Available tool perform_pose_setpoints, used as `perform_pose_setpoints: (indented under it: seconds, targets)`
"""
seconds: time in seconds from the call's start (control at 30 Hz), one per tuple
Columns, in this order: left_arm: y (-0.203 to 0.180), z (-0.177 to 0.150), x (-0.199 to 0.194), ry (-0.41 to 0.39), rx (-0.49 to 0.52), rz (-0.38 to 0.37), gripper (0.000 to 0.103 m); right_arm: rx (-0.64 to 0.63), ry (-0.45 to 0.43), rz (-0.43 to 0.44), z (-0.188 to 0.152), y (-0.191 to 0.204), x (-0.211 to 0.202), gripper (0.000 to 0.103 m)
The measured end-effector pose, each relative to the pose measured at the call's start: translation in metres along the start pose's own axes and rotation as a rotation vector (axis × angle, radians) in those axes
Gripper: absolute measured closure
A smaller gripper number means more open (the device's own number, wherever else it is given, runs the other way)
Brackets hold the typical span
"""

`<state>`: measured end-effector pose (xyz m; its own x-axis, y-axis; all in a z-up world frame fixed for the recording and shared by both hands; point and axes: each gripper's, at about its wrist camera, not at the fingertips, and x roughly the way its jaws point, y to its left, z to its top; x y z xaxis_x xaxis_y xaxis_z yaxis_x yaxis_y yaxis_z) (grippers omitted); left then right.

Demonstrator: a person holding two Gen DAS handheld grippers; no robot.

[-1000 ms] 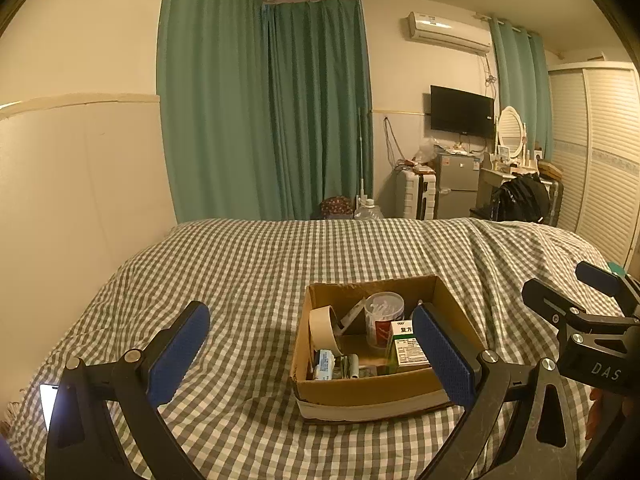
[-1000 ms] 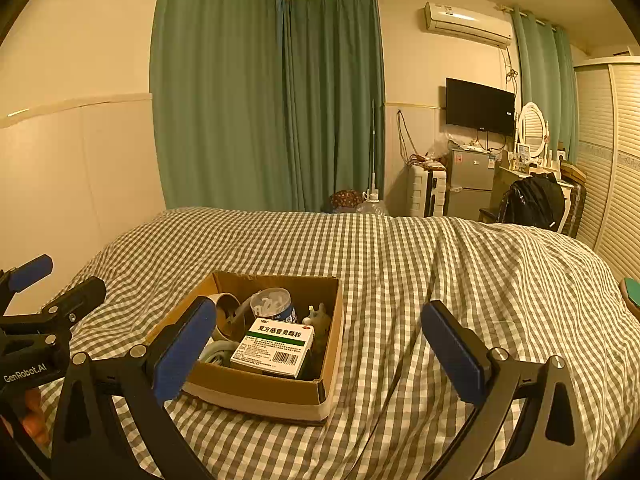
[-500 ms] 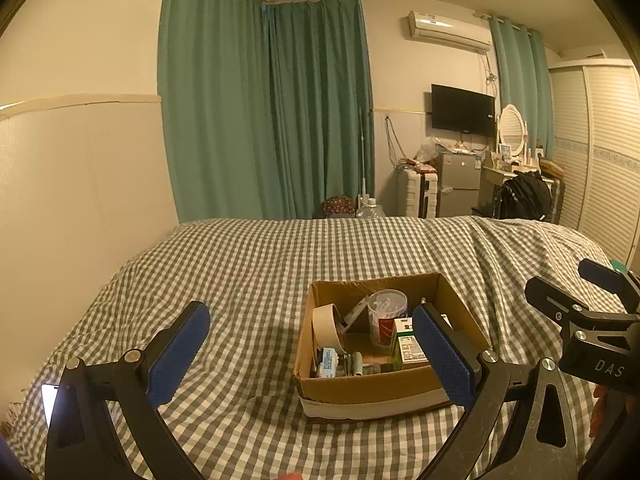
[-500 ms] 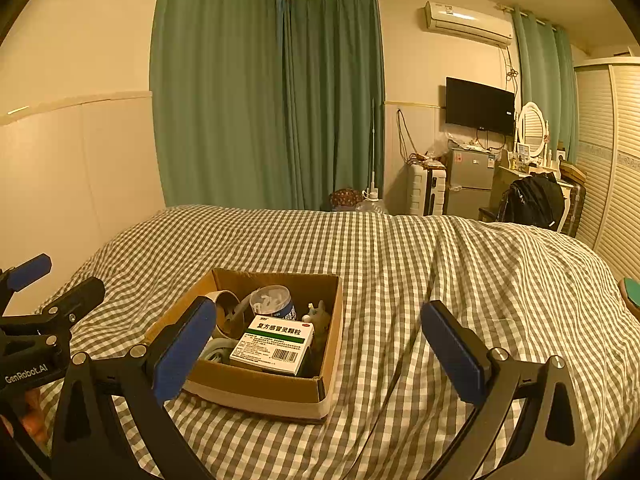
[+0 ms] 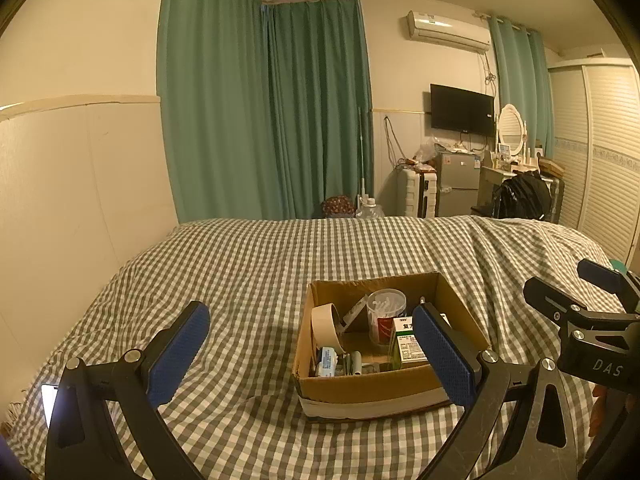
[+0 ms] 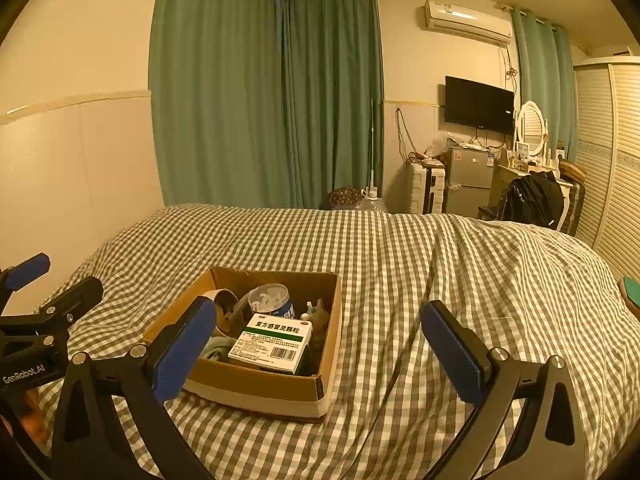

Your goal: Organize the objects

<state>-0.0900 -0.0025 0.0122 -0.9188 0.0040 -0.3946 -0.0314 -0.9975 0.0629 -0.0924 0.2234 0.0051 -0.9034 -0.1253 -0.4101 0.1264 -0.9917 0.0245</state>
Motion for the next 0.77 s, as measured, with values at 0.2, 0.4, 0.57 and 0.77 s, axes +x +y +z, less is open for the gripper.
perform_pose_setpoints:
  seconds: [0.2, 0.4, 0.57, 0.77]
  targets:
    - [0.0, 0.0, 0.0006, 0.005, 0.002, 0.002, 0.0, -0.002, 0.003, 0.001, -0.0006, -0.0004, 0.0004, 0.0]
    - [-0.0006, -0.0005, 0.0013, 0.01, 0.004, 0.003, 0.0, -0.004, 0.015, 0.003, -0.0017, 0.0001, 0.0037, 0.0]
    - [-0.0005, -0.0006, 0.0021, 0.014, 0.004, 0.005, 0.0, -0.004, 0.023, -0.002, -0.0023, -0.0003, 0.0052, 0.0]
    - [-0.0005, -0.0011, 0.0018, 0.013, 0.007, 0.009, 0.0, -0.003, 0.024, -0.001, -0.0018, -0.0013, 0.005, 0.0]
